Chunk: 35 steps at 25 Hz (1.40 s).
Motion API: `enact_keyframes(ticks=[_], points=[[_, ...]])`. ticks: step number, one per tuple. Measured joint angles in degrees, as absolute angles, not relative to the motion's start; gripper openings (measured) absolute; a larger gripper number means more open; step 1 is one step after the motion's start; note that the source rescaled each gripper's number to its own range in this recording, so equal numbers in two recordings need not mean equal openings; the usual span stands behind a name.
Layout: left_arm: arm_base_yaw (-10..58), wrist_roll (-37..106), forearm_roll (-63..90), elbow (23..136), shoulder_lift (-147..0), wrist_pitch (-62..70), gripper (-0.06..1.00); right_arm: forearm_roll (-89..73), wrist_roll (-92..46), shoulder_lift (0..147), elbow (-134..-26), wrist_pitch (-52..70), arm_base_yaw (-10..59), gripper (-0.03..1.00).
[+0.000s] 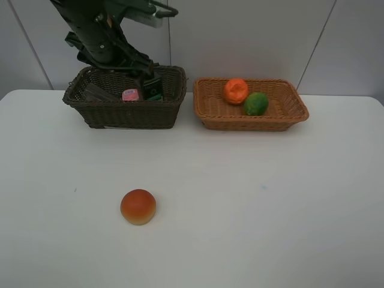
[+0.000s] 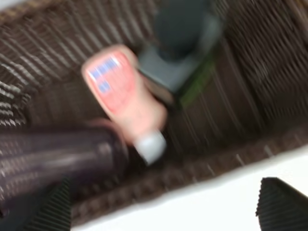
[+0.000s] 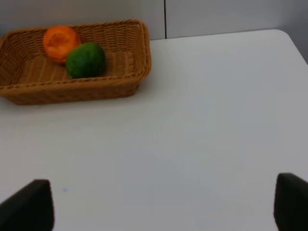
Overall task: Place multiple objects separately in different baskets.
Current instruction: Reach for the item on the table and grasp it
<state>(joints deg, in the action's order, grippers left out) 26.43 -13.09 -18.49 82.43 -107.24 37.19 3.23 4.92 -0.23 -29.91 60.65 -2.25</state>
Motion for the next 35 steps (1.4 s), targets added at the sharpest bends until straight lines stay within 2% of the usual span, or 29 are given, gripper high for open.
enact_keyframes(ticks=[8, 13, 23, 35], points=[[33.6, 11.2, -12.4, 82.4, -107.1, 50.9, 1.00, 3.2, 4.9, -0.2, -29.9, 60.7, -2.3, 0.98], [37.2, 20.2, -10.6, 78.8, -106.8, 52.8, 1.00, 3.2, 4.9, -0.2, -29.9, 60.7, -2.3, 0.98], [43.1, 22.9, -9.7, 66.4, -106.7, 47.1, 1.00, 3.2, 4.9, -0.2, -29.9, 60.7, -2.3, 0.98], [45.4, 23.6, -7.3, 58.1, -106.7, 42.9, 1.00, 3.2, 4.9, -0.2, -29.9, 60.7, -2.3, 0.98]])
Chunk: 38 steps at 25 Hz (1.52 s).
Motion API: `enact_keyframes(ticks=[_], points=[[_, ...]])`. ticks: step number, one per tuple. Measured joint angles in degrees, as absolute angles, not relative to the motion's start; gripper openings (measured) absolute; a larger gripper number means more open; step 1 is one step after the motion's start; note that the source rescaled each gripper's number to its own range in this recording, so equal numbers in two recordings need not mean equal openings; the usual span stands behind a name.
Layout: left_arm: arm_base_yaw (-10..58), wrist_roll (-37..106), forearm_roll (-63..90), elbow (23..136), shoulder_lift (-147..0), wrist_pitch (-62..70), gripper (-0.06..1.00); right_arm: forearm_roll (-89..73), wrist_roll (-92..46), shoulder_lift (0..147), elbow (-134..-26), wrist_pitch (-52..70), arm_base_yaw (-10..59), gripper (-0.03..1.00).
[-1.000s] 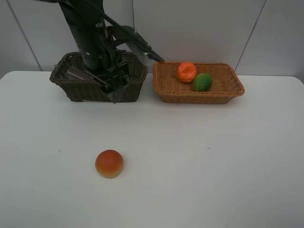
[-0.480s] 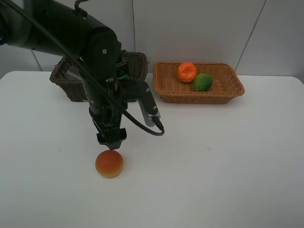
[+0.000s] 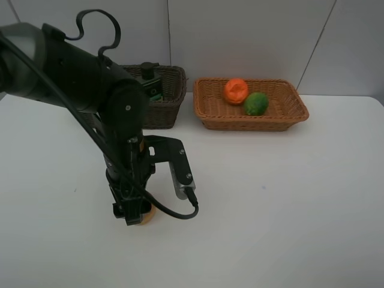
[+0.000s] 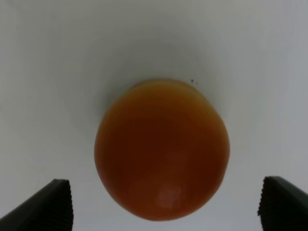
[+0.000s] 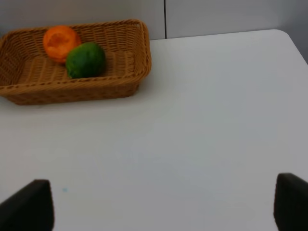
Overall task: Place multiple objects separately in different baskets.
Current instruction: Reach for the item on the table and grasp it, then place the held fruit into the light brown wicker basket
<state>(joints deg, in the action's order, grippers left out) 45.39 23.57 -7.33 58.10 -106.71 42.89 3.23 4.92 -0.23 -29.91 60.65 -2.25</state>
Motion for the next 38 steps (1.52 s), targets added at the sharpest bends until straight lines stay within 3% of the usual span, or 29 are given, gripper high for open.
enact_keyframes(ticks=[29, 31, 35, 38], points=[[45.5, 24.6, -5.5, 56.2, -110.1, 36.3, 0.99, 3.2, 4.9, -0.2, -29.9, 60.7, -2.3, 0.98], [45.5, 24.6, -5.5, 56.2, -110.1, 36.4, 0.95, 3.2, 4.9, -0.2, -29.9, 60.7, -2.3, 0.98], [45.5, 24.6, -5.4, 56.2, -110.1, 36.5, 0.69, 3.2, 4.9, -0.2, -29.9, 60.7, -2.3, 0.98], [45.5, 24.6, -5.9, 56.2, -110.1, 36.6, 0.67, 3.2, 4.9, -0.2, -29.9, 60.7, -2.3, 0.98]])
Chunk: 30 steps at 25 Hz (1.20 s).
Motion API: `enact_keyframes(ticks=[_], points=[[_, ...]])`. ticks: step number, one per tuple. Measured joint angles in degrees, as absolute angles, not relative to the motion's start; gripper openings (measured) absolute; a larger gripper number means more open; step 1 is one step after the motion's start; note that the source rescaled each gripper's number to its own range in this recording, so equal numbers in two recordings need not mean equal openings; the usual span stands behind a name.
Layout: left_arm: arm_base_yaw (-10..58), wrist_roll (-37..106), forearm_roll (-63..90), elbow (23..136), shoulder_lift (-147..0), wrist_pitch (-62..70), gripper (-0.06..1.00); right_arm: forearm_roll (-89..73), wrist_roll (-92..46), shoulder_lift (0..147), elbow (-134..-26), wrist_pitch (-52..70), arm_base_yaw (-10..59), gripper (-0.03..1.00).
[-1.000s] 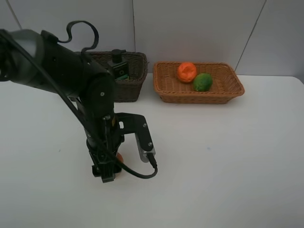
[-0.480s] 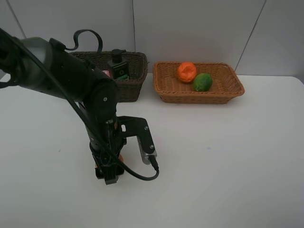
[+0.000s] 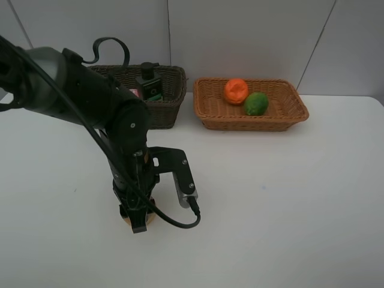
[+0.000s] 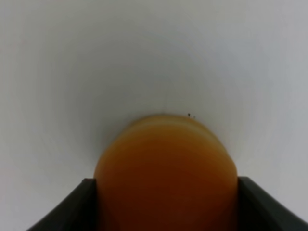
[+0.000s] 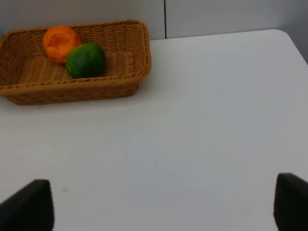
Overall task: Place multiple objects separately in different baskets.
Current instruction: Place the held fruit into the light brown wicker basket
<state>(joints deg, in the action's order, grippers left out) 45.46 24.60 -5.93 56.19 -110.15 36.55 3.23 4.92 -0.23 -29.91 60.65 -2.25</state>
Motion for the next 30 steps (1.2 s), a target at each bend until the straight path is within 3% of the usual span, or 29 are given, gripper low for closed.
enact_keyframes(ticks=[16, 30], points=[[45.5, 24.4, -6.5, 60.9, -107.8, 41.9, 0.67, 3.2, 4.9, -0.2, -29.9, 60.7, -2.3, 0.98], [44.6, 7.5, -6.4, 100.2, -119.3, 48.2, 0.67, 3.2, 4.9, -0.2, -29.9, 60.7, -2.3, 0.98]])
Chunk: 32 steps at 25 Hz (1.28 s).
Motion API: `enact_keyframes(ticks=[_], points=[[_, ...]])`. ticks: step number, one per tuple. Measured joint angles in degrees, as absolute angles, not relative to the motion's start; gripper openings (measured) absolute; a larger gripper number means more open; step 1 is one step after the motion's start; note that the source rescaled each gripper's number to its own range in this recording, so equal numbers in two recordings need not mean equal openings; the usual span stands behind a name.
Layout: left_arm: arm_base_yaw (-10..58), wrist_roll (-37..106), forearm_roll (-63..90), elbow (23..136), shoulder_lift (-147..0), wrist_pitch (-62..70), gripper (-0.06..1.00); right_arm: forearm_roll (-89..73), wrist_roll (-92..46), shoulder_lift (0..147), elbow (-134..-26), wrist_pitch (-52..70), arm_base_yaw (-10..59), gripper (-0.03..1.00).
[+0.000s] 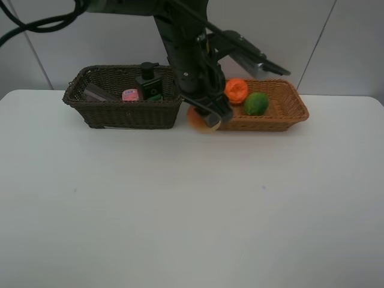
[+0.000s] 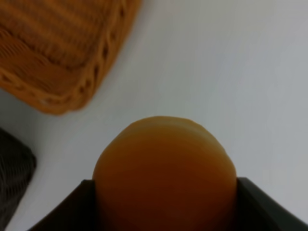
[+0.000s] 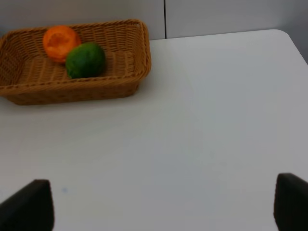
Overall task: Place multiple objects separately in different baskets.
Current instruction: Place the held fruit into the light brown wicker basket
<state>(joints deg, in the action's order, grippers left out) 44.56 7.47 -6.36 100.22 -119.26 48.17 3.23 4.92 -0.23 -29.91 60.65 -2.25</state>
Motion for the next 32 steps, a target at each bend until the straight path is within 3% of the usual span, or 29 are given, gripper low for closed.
enact_keyframes(ticks=[5, 16, 30, 32], points=[[43.4, 4.4, -6.6, 110.4, -125.5, 43.4, 0.67, 3.2, 4.9, -0.2, -29.9, 60.7, -2.3, 0.98], [40.0, 4.0, -8.9, 111.2, -133.7, 22.1, 0.67, 3.2, 4.9, -0.2, -29.9, 60.7, -2.3, 0.98], [39.0, 3.9, -7.5, 111.2, -138.1, 20.7, 0.67, 3.2, 4.9, -0.2, -29.9, 60.7, -2.3, 0.98], [39.0, 3.9, -7.3, 111.2, -138.1, 21.1, 0.76, 3.2, 4.9, -0.2, -29.9, 60.7, -2.3, 0.98]])
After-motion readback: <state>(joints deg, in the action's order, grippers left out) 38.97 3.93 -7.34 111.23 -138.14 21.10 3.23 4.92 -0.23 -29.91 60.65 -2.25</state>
